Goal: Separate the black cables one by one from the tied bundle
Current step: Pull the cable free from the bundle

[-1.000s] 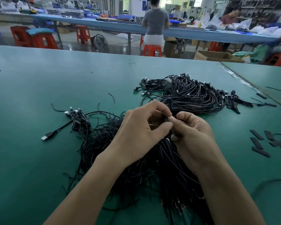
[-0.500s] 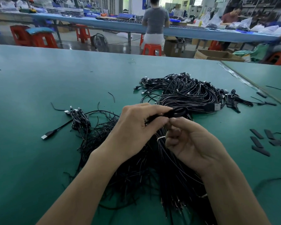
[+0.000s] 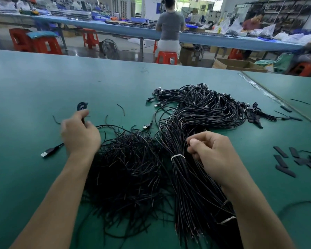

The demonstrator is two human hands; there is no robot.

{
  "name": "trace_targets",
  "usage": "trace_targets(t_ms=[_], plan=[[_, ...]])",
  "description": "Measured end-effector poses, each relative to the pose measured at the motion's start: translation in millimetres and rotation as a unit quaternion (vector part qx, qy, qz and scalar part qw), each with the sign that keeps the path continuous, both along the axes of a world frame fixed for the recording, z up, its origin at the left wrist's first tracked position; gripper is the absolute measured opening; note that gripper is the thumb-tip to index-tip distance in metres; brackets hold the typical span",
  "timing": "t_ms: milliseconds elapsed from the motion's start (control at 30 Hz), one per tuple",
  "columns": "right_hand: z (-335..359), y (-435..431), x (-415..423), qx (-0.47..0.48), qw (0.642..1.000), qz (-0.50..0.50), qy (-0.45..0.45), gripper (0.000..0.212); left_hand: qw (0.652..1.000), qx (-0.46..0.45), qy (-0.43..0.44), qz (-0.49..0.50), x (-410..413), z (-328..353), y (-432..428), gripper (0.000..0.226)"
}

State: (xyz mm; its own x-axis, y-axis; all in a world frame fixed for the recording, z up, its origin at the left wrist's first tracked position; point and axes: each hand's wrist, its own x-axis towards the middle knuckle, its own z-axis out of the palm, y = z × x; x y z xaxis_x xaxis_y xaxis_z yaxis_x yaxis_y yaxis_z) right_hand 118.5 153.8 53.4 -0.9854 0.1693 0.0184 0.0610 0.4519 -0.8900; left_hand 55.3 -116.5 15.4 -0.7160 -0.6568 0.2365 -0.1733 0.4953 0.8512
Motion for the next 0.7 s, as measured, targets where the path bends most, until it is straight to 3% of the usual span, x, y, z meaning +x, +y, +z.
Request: trace_targets(t_ms=[100, 200, 333, 400, 467, 533, 633, 700], plan=[[-2.9, 8.8, 1.4, 0.174, 0.984, 0.009, -0.023, 0.019, 0.992, -0.055, -0.113, 0.003, 0.9, -4.5, 1.5, 0.040], [-4.7, 3.6, 5.8, 0.235, 0.965, 0.075, -0.085, 0.023, 0.979, -0.094, -0.179, 0.003, 1.8, -4.5, 3.3, 0.037], [-10.1, -10.6, 10.5, 0.286, 0.949, 0.083, -0.106, 0.032, 0.983, -0.096, -0.152, 0.039, 3.9, 6.0, 8.9, 0.038], [-10.8, -13.0, 11.8, 0.299, 0.946, 0.070, -0.108, 0.028, 0.987, -0.142, -0.063, 0.030, 7.6, 12.2, 17.4, 0.032], [-10.3, -12.3, 11.4, 0.299, 0.946, 0.067, -0.110, 0.021, 0.983, -0.166, 0.064, -0.040, 13.7, 21.5, 32.7, 0.022], [-9.0, -10.4, 10.7, 0.292, 0.946, 0.069, -0.119, 0.016, 0.966, -0.165, 0.111, -0.166, 22.3, 30.0, 53.5, 0.014], [-6.4, -8.2, 10.9, 0.302, 0.938, 0.087, -0.143, 0.010, 0.928, -0.157, 0.028, -0.336, 33.7, 27.7, 82.1, 0.004], [-5.0, -9.3, 11.9, 0.318, 0.930, 0.106, -0.154, 0.012, 0.906, -0.190, -0.033, -0.376, 38.4, 19.9, 93.6, 0.004]])
